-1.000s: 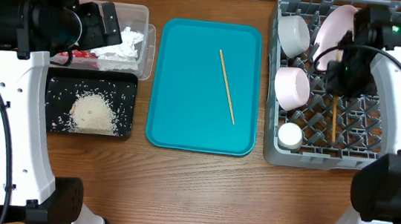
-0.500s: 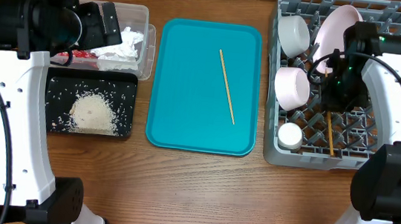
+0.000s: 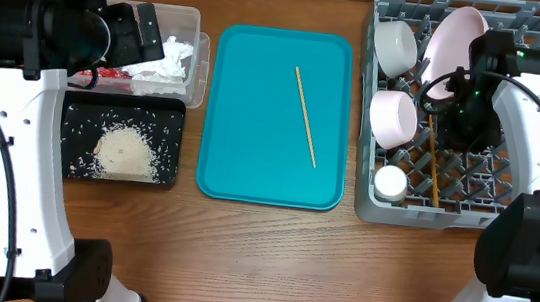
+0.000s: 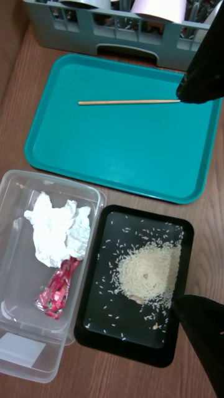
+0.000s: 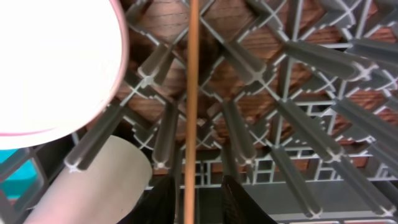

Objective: Sort waste into correct bins and load items into the dishwasher
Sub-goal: 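Carry the chopstick into the rack and release it upright, then grasp the remaining chopstick on the teal tray with the right gripper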

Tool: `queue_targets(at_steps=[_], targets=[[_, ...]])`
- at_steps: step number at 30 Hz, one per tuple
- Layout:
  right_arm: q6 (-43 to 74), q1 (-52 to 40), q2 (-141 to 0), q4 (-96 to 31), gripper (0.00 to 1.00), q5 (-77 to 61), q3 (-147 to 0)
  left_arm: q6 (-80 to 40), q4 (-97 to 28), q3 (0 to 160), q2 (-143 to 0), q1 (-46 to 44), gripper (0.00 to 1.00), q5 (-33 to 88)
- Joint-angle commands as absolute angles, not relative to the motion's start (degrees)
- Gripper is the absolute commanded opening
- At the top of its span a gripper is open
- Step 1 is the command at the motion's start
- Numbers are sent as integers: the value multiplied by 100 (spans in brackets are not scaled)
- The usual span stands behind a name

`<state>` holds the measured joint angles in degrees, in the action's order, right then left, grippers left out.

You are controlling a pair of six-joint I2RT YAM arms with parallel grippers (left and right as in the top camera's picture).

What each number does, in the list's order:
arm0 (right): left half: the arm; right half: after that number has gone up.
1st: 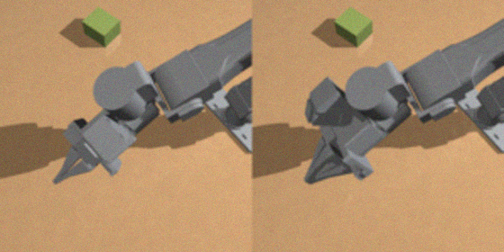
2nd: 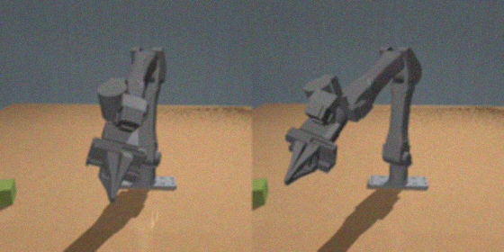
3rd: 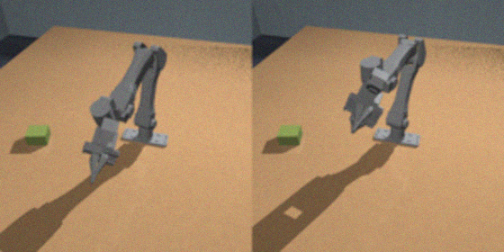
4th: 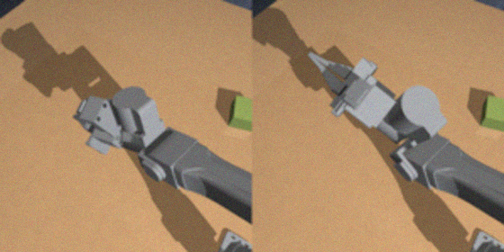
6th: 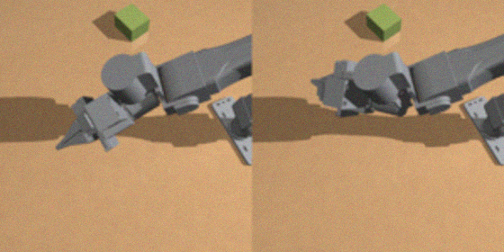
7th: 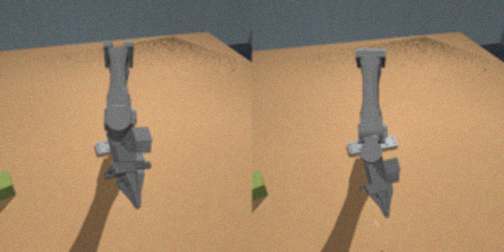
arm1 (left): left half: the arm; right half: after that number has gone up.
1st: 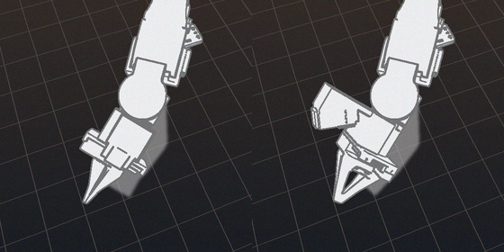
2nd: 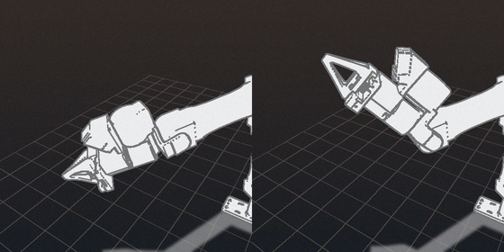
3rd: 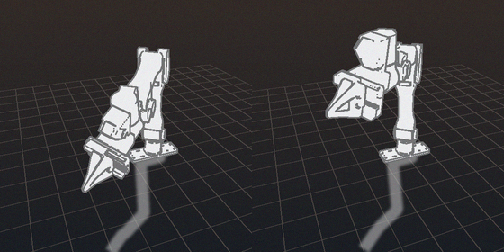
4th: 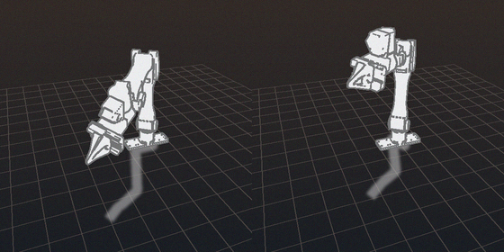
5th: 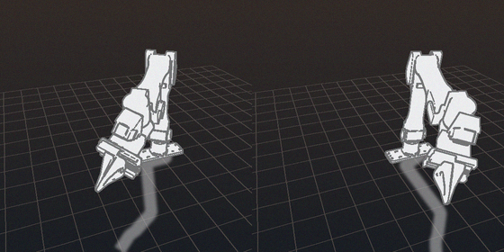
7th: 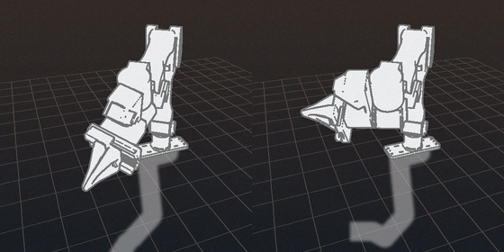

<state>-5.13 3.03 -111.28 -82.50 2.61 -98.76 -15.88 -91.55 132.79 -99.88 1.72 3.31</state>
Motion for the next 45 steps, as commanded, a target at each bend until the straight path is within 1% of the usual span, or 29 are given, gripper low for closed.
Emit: queue_targets(at_steps=[1,7,11,14,16,18,21,24,29,35,36,39,45], targets=[[-427,250,-11059,-8243,27,-23,-9983,-1479,-9148,13292,-10003,185,100,276],[-427,-58,-10965,-8573,26,-377,-10954,-1479,-9148,13292,-10003,185,100,276],[-429,-429,-10938,-8663,27,-1258,-11826,-1479,-9148,13292,-10003,187,100,276],[-423,-832,-10938,-8385,39,-1844,-12070,-1479,-9148,13290,-10003,185,99,276],[-276,-1140,-10965,-8121,43,-1918,-12040,-1479,-9148,13290,-10003,185,100,276],[-228,-1439,-11039,-7946,44,-1898,-12001,-1479,-9148,13292,-10003,185,100,276],[1,-1892,-11253,-7754,44,-1594,-12001,-1479,-9148,13290,-10003,187,100,276],[355,-2294,-11544,-7605,44,-862,-12001,-1479,-9148,13290,-10003,185,100,276],[781,-2628,-12020,-7542,43,143,-12001,-1479,-9148,13292,-10003,187,100,276],[884,-2657,-12516,-7365,42,185,-12001,-1479,-9148,13290,-10003,187,100,276],[882,-2659,-12617,-7330,39,187,-12001,-1479,-9148,13292,-10003,185,100,276],[738,-2700,-12914,-7251,35,193,-11998,-1479,-9148,13292,-10003,185,100,276],[602,-2851,-13548,-7216,35,578,-11996,-1479,-9148,13292,-10003,187,100,276]])
